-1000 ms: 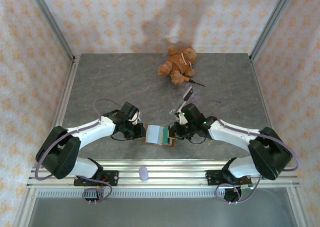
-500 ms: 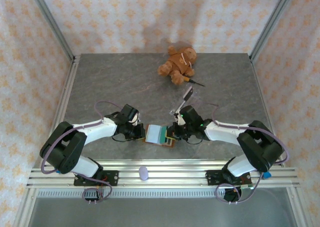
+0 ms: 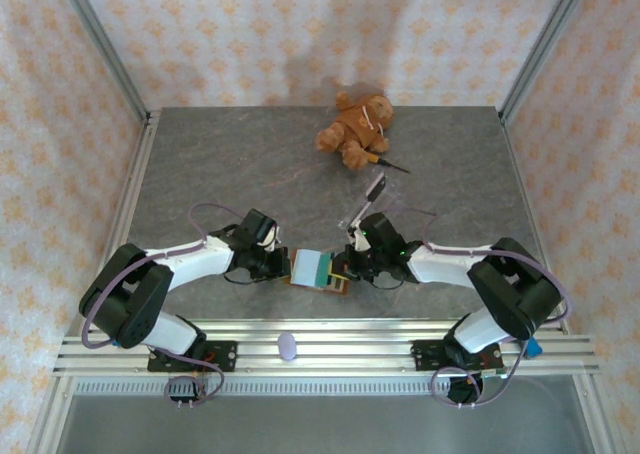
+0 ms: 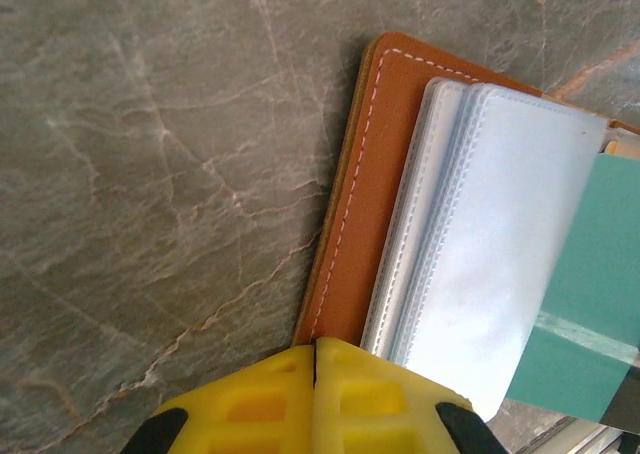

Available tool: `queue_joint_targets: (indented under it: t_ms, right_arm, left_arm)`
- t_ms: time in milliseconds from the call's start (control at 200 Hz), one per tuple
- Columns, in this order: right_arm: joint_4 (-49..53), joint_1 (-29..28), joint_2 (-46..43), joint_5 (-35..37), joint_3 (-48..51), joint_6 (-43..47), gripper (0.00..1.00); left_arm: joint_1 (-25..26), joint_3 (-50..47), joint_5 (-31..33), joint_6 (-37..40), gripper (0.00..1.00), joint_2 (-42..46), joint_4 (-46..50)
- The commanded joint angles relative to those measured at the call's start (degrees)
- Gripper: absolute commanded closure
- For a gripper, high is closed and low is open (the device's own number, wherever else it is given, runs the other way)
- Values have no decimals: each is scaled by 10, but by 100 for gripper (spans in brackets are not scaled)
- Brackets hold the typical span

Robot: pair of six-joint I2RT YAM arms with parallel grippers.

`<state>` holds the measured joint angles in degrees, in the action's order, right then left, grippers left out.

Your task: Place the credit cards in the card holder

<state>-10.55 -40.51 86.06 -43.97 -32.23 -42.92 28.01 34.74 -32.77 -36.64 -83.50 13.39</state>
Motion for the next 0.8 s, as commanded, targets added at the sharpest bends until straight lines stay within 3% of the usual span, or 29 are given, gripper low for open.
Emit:
queue_joint_targets:
  t_ms: [0, 796]
  right_arm:
    - [-33, -4, 18, -14, 13, -19, 100]
    - [-21, -6, 25, 6, 13, -37, 100]
  left_arm:
    - [-7, -15, 21, -2, 94, 2, 22]
    - [-20, -30, 32, -6, 98, 15, 34]
